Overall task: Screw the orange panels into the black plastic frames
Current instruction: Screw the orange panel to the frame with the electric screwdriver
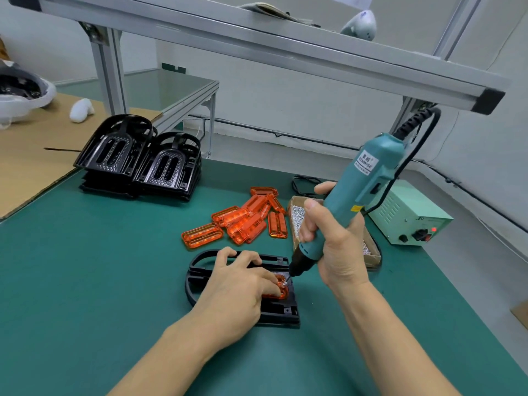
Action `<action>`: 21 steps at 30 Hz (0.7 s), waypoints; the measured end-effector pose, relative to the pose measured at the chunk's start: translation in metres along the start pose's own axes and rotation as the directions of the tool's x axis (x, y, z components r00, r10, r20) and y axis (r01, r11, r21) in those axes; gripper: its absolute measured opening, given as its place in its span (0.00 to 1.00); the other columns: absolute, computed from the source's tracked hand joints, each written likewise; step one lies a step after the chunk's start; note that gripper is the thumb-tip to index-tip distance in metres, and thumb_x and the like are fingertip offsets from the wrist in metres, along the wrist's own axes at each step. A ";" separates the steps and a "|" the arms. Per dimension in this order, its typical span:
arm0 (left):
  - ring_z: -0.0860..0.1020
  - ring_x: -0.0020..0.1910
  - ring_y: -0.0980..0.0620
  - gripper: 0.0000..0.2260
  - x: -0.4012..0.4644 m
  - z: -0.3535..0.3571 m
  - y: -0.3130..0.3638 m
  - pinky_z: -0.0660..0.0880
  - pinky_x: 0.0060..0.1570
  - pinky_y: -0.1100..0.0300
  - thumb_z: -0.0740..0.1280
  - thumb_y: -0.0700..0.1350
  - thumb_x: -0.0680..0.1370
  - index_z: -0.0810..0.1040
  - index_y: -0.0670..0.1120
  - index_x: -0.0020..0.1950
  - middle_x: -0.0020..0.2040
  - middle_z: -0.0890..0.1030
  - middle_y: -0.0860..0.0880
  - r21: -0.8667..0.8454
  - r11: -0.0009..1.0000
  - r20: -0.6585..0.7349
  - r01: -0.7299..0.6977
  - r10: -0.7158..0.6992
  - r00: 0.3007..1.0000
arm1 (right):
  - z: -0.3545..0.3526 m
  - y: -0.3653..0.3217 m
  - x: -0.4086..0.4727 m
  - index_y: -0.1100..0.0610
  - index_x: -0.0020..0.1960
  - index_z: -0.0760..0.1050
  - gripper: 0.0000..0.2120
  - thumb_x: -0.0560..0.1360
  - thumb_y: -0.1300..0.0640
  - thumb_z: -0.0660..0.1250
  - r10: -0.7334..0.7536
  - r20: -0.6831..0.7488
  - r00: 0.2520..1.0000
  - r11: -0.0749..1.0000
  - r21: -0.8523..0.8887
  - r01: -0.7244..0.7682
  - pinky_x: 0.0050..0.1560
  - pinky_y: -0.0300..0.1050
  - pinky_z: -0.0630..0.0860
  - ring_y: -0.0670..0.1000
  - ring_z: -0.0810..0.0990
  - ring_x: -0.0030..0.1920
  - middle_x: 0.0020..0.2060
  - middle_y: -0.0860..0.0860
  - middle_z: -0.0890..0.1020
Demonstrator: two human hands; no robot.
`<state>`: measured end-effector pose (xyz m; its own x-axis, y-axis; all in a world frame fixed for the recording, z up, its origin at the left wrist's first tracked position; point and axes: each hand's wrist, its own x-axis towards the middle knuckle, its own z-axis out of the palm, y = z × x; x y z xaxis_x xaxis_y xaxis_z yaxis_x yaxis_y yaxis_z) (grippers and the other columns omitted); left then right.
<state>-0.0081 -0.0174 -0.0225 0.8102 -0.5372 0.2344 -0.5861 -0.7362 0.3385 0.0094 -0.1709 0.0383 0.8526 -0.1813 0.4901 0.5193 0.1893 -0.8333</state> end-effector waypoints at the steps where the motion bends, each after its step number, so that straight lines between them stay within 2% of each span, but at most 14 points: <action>1: 0.56 0.66 0.62 0.21 0.000 0.000 0.000 0.43 0.60 0.61 0.57 0.40 0.78 0.76 0.64 0.62 0.63 0.73 0.69 0.005 1.000 0.001 -0.001 0.001 1.000 | 0.000 0.001 0.000 0.49 0.46 0.75 0.10 0.71 0.63 0.67 0.002 0.000 1.000 1.000 -0.006 -0.002 0.29 0.42 0.69 0.51 0.67 0.23 0.24 0.49 0.70; 6: 0.57 0.66 0.62 0.21 0.001 0.001 -0.001 0.44 0.59 0.61 0.57 0.41 0.79 0.76 0.63 0.62 0.62 0.73 0.69 0.008 1.000 -0.002 -0.003 0.003 1.000 | 0.000 0.005 0.001 0.47 0.45 0.76 0.08 0.68 0.57 0.70 0.011 0.046 0.999 1.000 -0.010 -0.011 0.30 0.43 0.69 0.50 0.67 0.23 0.24 0.49 0.70; 12: 0.57 0.66 0.61 0.20 0.001 0.000 0.000 0.44 0.58 0.62 0.57 0.41 0.79 0.77 0.62 0.61 0.62 0.74 0.68 0.012 1.000 -0.006 -0.010 0.010 1.000 | 0.002 0.006 0.007 0.49 0.48 0.76 0.09 0.70 0.60 0.69 0.046 0.226 0.973 0.999 0.000 -0.048 0.29 0.40 0.69 0.50 0.66 0.23 0.23 0.49 0.70; 15: 0.57 0.66 0.61 0.20 0.001 0.000 0.000 0.44 0.58 0.63 0.57 0.41 0.79 0.77 0.62 0.61 0.62 0.74 0.68 0.006 1.000 -0.002 -0.006 0.006 1.000 | 0.001 0.007 0.009 0.51 0.50 0.75 0.11 0.71 0.63 0.68 0.055 0.209 0.976 0.998 -0.002 -0.055 0.29 0.40 0.69 0.50 0.66 0.23 0.23 0.49 0.70; 18: 0.57 0.66 0.62 0.20 0.001 0.001 0.001 0.45 0.57 0.63 0.57 0.41 0.79 0.77 0.63 0.61 0.62 0.74 0.69 0.002 1.000 -0.005 -0.001 0.001 1.000 | -0.001 0.009 0.007 0.52 0.51 0.72 0.12 0.69 0.59 0.69 0.048 0.172 0.984 0.998 0.019 -0.052 0.30 0.42 0.69 0.50 0.66 0.23 0.23 0.49 0.70; 21: 0.57 0.65 0.62 0.20 0.002 0.001 0.001 0.46 0.56 0.63 0.57 0.41 0.79 0.77 0.63 0.61 0.61 0.74 0.69 0.003 1.000 -0.006 0.003 -0.003 1.000 | -0.003 0.009 0.006 0.50 0.48 0.71 0.11 0.69 0.58 0.70 0.042 0.155 0.987 0.999 0.021 -0.046 0.31 0.42 0.69 0.50 0.66 0.23 0.23 0.49 0.71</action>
<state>-0.0075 -0.0193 -0.0228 0.8122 -0.5324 0.2386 -0.5834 -0.7391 0.3368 0.0190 -0.1728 0.0328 0.8723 -0.0211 0.4885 0.4809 0.2175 -0.8493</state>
